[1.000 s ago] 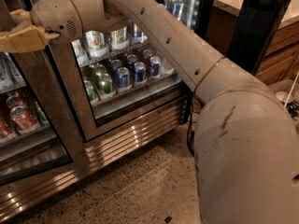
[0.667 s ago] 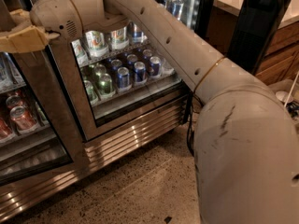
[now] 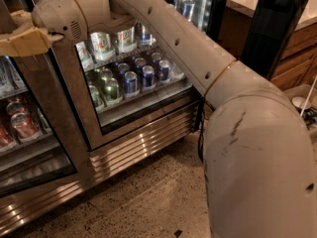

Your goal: Open left fridge door

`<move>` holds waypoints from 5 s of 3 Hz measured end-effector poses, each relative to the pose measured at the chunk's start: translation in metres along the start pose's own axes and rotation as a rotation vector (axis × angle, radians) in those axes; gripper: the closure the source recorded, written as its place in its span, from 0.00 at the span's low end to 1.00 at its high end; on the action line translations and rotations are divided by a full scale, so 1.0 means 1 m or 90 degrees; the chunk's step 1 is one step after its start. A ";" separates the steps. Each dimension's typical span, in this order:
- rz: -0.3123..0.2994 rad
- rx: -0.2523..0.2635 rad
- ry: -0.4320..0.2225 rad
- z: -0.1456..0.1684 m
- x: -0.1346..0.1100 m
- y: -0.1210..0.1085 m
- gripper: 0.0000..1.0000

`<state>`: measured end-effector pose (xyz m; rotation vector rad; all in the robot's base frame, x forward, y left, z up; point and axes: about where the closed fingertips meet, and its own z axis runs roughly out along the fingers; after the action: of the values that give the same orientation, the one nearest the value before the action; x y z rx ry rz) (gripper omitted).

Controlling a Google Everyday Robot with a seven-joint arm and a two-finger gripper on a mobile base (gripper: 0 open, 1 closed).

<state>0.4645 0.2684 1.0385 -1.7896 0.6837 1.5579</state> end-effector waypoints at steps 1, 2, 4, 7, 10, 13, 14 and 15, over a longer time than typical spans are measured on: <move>0.003 -0.024 -0.002 0.001 -0.001 0.008 1.00; 0.003 -0.024 -0.002 0.001 -0.001 0.008 1.00; -0.005 -0.051 -0.016 0.002 -0.003 0.010 1.00; -0.005 -0.068 -0.026 -0.001 -0.002 0.015 0.81; -0.031 0.004 -0.006 0.004 -0.006 0.019 0.69; -0.037 0.019 -0.002 0.005 -0.006 0.020 0.05; -0.046 0.062 0.008 0.006 -0.004 0.033 0.00; -0.032 0.103 0.024 0.001 0.014 0.039 0.00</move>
Offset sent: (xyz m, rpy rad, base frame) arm -0.1542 0.0626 -0.0909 -0.1090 0.0454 0.7753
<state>0.4363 0.2447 1.0188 -1.7068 0.7552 1.3982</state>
